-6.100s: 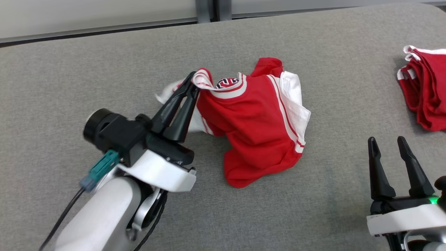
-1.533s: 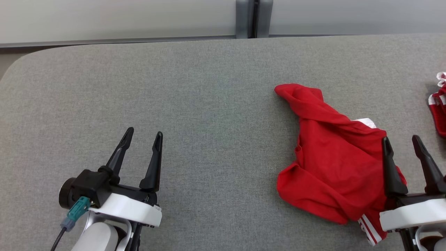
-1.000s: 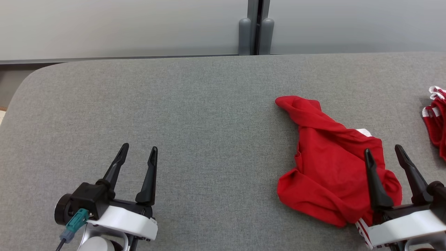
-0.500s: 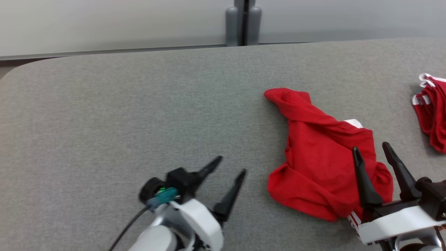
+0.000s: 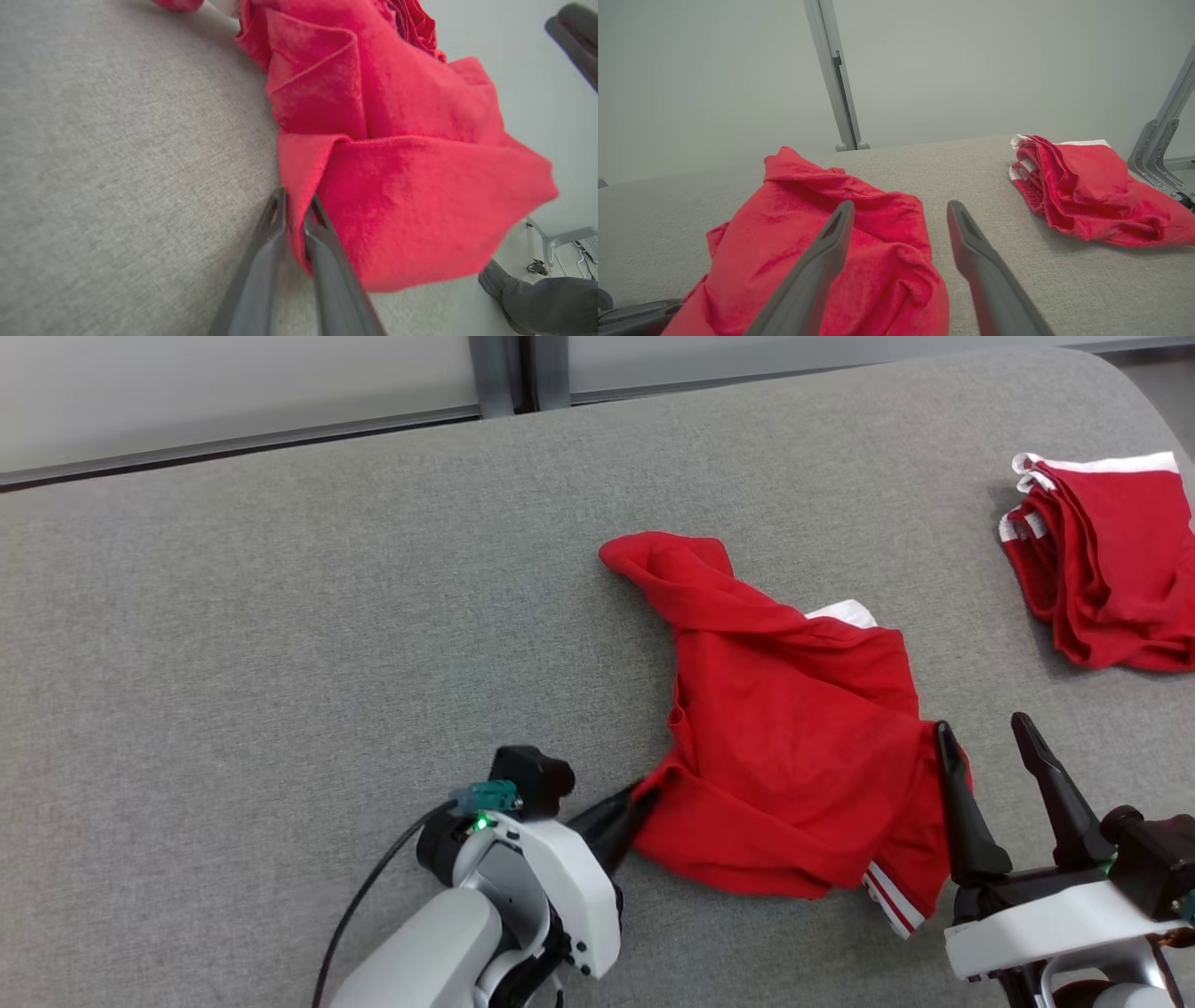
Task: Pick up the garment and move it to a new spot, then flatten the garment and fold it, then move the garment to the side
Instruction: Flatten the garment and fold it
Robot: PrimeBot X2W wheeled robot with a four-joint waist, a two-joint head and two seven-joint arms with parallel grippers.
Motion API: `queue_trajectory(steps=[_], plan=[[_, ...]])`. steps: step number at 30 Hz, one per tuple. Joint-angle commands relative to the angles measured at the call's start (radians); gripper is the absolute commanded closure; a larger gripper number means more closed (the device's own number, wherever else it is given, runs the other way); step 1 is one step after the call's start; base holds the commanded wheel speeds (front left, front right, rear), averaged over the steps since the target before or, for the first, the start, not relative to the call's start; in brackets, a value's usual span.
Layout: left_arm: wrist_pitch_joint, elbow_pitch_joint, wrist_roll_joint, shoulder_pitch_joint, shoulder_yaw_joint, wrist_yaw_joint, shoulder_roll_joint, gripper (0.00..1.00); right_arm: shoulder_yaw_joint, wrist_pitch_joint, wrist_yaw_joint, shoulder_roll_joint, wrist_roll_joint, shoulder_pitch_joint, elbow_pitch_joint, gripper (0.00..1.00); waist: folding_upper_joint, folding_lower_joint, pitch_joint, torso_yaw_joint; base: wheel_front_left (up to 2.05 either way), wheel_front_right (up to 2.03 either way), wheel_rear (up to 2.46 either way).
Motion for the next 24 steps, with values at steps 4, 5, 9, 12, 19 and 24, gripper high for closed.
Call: queue_trajectory(steps=[4, 5, 9, 12, 19, 24], plan=[[-0.092, -0.007, -0.018, -0.039, 0.030, -0.006, 0.023, 1.00, -0.018, -0.017, 0.000, 0.006, 0.009, -0.005, 0.008, 0.00, -0.0001, 0.0000, 0.008, -0.003, 0.00, 0.00, 0.00], [-0.124, -0.018, -0.003, -0.045, 0.046, 0.010, 0.038, 1.00, -0.022, -0.020, 0.000, 0.007, 0.009, -0.004, 0.010, 0.00, -0.0001, 0.0000, 0.008, 0.001, 0.00, 0.00, 0.00], [-0.236, -0.109, 0.039, -0.025, 0.113, 0.099, 0.093, 1.00, -0.044, -0.020, 0.000, 0.010, 0.009, 0.005, 0.016, 0.00, -0.0001, 0.0000, 0.001, 0.030, 0.00, 0.00, 0.00], [-0.276, -0.223, 0.060, 0.021, 0.171, 0.181, 0.154, 1.00, -0.055, -0.014, 0.000, 0.010, 0.008, 0.007, 0.016, 0.00, -0.0001, 0.0000, -0.004, 0.063, 0.00, 0.00, 0.00], [-0.302, -0.527, 0.070, 0.221, 0.327, 0.392, 0.277, 1.00, -0.090, 0.000, 0.000, 0.007, 0.005, 0.017, 0.007, 0.00, -0.0001, 0.0000, -0.008, 0.149, 0.00, 0.00, 0.00], [-0.282, -0.605, 0.011, 0.383, 0.371, 0.472, 0.274, 1.00, -0.108, 0.012, 0.000, 0.007, -0.003, 0.003, -0.013, 0.00, -0.0001, 0.0000, 0.005, 0.192, 0.00, 0.00, 0.00]])
